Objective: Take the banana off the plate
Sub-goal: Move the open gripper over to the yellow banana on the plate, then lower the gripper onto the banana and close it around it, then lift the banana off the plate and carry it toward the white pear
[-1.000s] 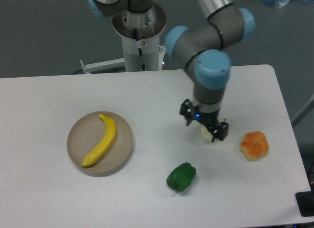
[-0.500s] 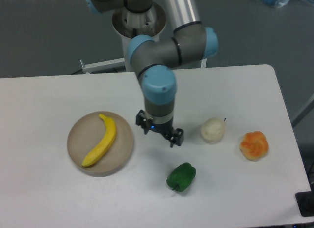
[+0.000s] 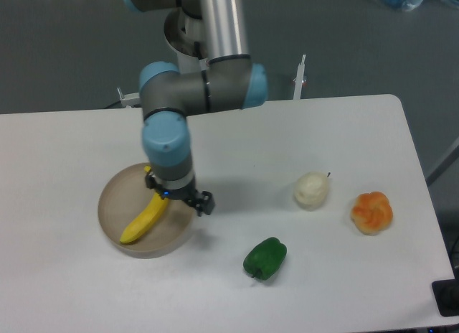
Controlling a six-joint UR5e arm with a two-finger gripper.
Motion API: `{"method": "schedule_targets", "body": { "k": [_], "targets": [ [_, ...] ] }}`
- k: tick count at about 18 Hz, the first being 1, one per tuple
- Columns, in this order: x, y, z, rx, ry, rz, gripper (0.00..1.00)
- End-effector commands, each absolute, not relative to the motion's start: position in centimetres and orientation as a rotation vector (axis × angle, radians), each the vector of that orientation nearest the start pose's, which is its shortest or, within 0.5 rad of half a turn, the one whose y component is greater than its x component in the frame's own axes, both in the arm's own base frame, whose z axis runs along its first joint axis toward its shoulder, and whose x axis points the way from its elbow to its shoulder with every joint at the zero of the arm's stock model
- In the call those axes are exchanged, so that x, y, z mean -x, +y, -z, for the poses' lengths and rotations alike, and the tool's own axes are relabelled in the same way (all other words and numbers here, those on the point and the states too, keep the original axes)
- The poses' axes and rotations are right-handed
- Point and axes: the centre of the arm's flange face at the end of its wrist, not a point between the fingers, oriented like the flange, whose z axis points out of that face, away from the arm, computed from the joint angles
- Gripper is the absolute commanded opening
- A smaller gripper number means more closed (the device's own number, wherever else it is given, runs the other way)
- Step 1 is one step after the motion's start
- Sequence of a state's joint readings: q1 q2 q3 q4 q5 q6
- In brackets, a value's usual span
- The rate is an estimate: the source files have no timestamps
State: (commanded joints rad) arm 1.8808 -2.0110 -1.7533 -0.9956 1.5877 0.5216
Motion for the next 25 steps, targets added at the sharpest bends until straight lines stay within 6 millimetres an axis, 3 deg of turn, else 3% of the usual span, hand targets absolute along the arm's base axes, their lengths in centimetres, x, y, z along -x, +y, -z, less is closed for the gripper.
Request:
{"method": "schedule_targets", "body": {
  "k": [5, 9, 11, 14, 18, 22, 23, 25],
  "targets": [
    [4.6, 61.2, -19.5, 3.177, 0.353, 0.006, 0.97],
    [4.6, 61.1, -19.2, 3.186, 0.34, 0.004, 0.28],
    [4.6, 61.1, -19.3, 3.184, 0.339, 0.003, 0.12],
    [4.7, 61.2, -20.0, 3.174, 0.338, -0.003, 0.04],
    [5.6, 61.2, -23.0, 3.132, 0.33, -0.029, 0.02],
    [9.5, 60.4, -26.9, 3.079, 0.274, -0.073, 0.03],
    [10.5, 60.1, -27.1, 3.075, 0.311, -0.076, 0.03],
    [15.1, 58.7, -29.3, 3.057, 0.361, -0.148, 0.04]
  ]
}}
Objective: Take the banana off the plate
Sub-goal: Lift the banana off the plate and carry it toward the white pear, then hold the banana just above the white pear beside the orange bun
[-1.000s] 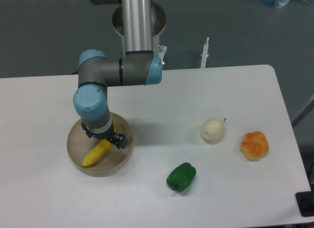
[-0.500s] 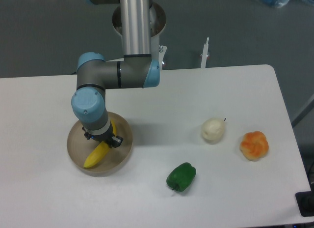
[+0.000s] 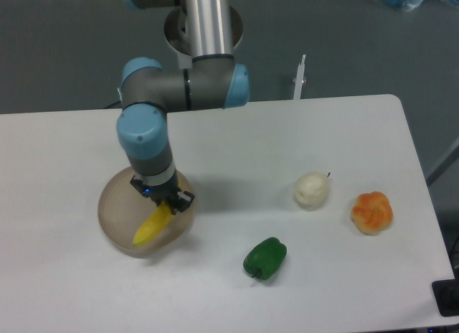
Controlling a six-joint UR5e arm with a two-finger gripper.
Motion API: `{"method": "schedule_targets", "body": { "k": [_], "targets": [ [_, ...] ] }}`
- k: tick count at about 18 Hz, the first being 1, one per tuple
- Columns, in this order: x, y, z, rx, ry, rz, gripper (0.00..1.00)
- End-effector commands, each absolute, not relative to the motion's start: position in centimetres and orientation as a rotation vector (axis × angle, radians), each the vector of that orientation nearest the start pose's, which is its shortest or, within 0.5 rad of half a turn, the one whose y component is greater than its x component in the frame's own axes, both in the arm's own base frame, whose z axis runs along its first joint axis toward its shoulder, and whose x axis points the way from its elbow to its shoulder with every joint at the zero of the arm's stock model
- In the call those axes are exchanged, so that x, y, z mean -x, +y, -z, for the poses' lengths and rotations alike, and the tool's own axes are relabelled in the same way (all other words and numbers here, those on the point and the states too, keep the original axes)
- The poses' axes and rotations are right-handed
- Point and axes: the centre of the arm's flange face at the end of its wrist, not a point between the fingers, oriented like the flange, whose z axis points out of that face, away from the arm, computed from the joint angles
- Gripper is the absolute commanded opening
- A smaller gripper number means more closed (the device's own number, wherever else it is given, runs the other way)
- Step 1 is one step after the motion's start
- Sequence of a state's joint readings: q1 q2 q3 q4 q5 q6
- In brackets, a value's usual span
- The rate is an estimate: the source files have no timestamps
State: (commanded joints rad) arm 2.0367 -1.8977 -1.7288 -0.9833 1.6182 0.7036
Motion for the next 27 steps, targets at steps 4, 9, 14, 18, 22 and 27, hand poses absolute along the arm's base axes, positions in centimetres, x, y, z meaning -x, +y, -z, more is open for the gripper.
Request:
{"method": "schedule_targets", "body": {
  "k": [4, 9, 14, 18, 22, 27],
  "targets": [
    [22.2, 56.1, -30.9, 3.048, 0.423, -0.197, 0.04],
    [33.1, 50.0, -32.0, 3.046, 0.594, -0.232, 0.03],
    [39.9, 45.6, -33.2, 3.013, 0.813, -0.248, 0.03],
    [41.3, 45.0, -32.3, 3.011, 0.943, -0.138, 0.03],
    [41.9, 46.7, -31.7, 2.994, 0.999, -0.136, 0.02],
    [42.1, 47.8, -32.2, 2.982, 1.01, -0.156, 0.02]
  ]
}}
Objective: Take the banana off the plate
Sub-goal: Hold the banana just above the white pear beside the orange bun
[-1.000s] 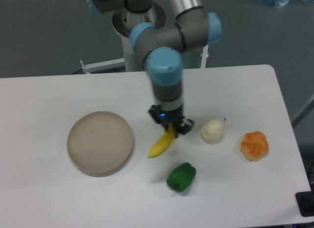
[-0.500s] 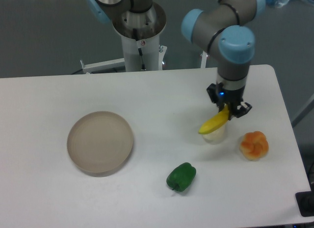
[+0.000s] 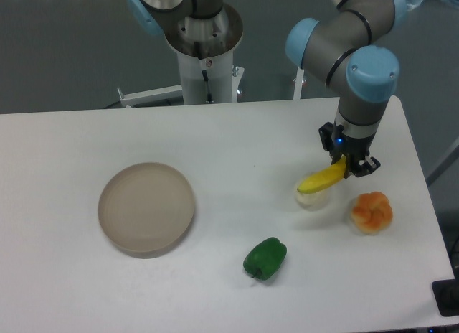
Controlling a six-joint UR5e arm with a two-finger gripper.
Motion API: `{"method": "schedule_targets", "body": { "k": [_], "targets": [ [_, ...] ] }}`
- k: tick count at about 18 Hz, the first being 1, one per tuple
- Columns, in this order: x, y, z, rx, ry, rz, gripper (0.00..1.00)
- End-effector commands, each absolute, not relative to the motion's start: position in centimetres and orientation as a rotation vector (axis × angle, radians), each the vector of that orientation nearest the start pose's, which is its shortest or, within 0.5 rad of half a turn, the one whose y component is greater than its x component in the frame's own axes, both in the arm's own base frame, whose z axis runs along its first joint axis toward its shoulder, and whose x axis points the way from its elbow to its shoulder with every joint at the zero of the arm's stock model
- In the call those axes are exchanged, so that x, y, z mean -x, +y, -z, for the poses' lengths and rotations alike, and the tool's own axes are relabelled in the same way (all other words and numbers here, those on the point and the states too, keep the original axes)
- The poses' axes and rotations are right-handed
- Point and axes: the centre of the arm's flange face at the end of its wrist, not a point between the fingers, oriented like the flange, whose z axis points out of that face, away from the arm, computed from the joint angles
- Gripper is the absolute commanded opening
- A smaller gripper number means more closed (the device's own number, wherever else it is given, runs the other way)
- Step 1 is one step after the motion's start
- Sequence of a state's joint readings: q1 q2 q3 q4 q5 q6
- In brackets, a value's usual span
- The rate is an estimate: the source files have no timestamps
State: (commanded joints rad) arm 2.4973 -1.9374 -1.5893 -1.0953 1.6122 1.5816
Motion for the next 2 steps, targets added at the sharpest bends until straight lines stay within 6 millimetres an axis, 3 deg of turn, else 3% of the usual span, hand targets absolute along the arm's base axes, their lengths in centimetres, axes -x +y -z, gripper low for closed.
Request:
{"method": "schedule_targets", "body": {
  "k": [2],
  "targets": [
    [42.01, 48.09, -31.83, 2.982, 1.008, -0.15, 0.02]
  ]
}}
